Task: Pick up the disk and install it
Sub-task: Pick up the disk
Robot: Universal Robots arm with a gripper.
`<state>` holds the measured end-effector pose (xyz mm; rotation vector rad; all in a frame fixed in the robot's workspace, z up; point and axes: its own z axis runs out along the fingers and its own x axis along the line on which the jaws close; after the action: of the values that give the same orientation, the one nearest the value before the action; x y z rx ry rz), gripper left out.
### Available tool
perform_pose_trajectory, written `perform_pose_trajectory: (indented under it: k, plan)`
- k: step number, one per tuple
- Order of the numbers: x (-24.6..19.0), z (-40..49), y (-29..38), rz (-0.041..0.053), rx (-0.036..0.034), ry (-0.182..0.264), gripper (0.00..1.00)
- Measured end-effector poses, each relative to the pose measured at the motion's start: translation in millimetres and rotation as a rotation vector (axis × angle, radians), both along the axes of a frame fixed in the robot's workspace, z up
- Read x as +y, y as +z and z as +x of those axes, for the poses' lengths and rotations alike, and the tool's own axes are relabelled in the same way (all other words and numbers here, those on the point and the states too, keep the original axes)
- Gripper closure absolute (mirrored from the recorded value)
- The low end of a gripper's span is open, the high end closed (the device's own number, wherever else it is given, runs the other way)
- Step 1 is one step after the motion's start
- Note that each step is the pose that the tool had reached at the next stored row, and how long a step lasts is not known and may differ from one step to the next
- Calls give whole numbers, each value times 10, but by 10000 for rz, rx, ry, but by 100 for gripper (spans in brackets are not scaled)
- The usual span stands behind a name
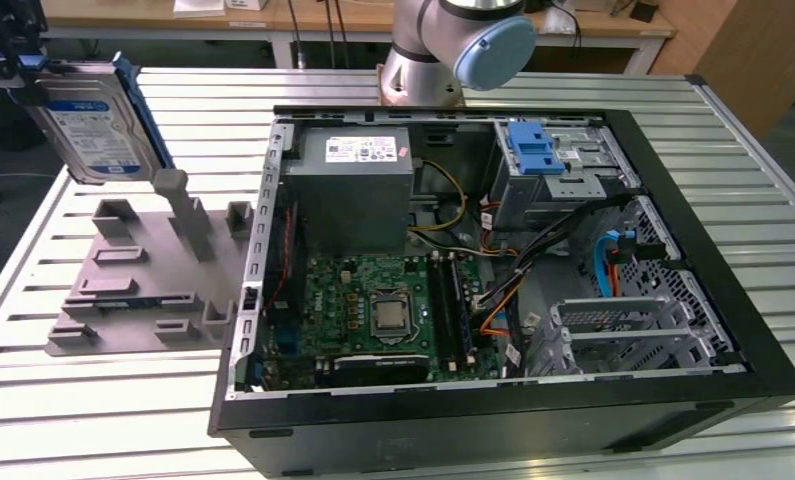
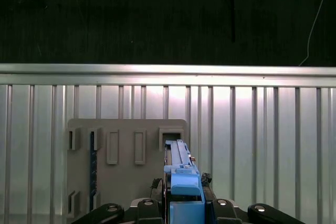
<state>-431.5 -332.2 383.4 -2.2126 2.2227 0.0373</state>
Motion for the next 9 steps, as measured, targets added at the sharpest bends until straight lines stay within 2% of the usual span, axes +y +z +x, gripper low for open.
perform_pose_trajectory:
  k: [9]
  plan:
    - [0,0,19,0,0,0,64]
